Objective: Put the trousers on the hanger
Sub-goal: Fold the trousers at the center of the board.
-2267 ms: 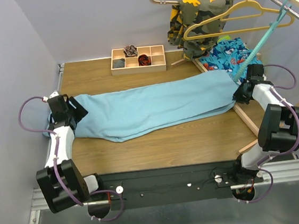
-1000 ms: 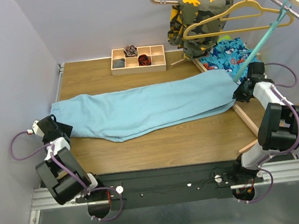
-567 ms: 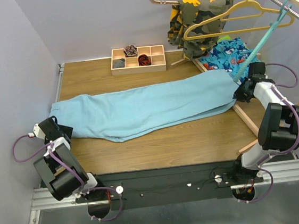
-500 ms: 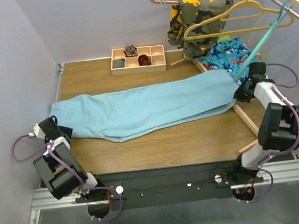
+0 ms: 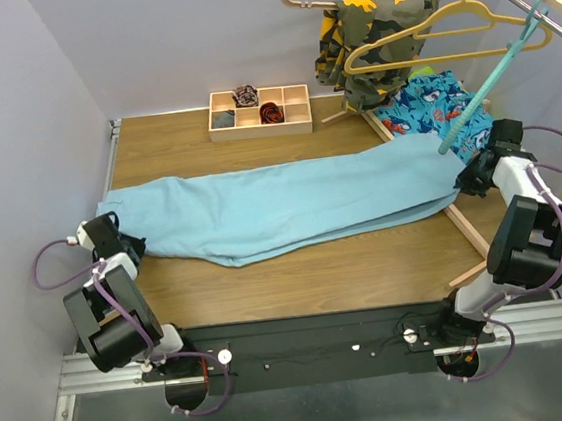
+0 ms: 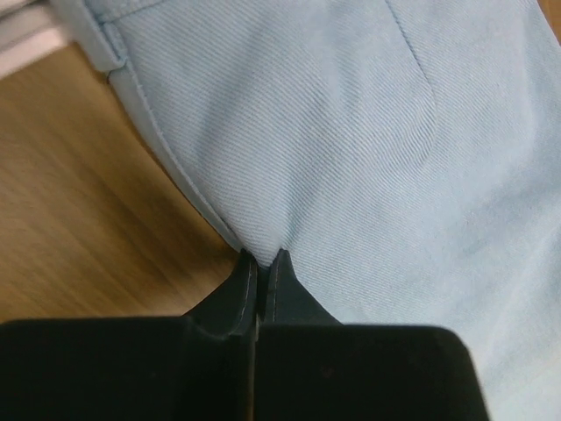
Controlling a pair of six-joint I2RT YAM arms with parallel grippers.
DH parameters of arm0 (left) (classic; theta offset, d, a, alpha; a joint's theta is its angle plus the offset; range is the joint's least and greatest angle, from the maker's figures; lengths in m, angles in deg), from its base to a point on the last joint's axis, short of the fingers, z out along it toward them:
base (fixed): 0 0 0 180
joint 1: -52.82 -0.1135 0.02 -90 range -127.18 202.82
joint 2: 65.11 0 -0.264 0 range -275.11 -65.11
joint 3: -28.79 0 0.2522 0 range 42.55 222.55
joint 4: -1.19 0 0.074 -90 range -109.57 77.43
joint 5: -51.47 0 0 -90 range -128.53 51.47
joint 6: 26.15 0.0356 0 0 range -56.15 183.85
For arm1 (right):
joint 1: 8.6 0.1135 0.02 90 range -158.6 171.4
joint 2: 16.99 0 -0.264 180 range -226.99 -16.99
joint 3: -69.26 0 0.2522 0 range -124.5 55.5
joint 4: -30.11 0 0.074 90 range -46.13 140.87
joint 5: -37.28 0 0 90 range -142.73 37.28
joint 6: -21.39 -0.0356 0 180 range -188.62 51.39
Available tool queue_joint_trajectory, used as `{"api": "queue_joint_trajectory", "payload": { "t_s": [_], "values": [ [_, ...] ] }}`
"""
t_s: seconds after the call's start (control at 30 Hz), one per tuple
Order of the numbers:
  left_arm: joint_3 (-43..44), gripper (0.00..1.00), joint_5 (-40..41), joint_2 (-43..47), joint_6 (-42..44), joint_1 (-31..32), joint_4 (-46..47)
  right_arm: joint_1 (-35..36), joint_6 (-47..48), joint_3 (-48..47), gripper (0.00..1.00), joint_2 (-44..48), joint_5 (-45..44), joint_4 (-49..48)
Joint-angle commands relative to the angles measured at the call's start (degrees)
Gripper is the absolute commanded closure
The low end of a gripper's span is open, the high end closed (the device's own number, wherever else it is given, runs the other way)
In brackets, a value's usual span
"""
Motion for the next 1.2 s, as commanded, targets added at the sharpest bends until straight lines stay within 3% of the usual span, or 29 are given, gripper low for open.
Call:
{"api": "queue_joint_trajectory", "payload": {
  "t_s": [0.0,0.03,0.1,0.13,0.2,0.3,0.33,0.6,1.17],
  "values": [
    [1.5,1.0,-0.4,1.3,2.5,5.8,-2.4,-5.8,0.9,-2.4,0.99,2.8,-3.7,-0.2],
    [1.5,0.99,-1.3,1.3,2.5,6.8,-2.6,-6.5,1.0,-2.5,0.99,2.9,-3.7,0.0],
    [1.1,0.87,-2.7,2.0,2.5,7.0,-3.3,-8.4,1.1,-2.9,0.99,2.9,-3.8,0.2],
    [1.1,0.72,-3.1,2.4,2.5,6.9,-3.7,-8.8,1.1,-2.9,0.99,2.7,-3.4,0.2],
    [1.5,0.58,-2.6,4.1,3.0,6.9,-4.5,-9.5,0.9,-3.0,0.99,2.3,-2.8,0.2],
    [1.9,0.25,-0.7,6.3,3.7,5.9,-4.5,-9.5,0.8,-3.1,0.99,1.8,-2.1,0.2],
    [2.1,0.23,-0.5,6.5,4.2,5.2,-4.5,-9.5,0.8,-3.2,0.99,1.7,-2.0,0.2],
    [2.9,0.23,-1.3,2.4,5.2,-0.9,-0.6,-9.5,0.9,-2.9,0.99,1.8,-1.1,0.1],
    [6.1,0.29,-5.7,-7.4,4.3,-2.5,6.0,-9.6,0.4,-3.4,0.99,1.9,1.6,0.0]
  ]
}}
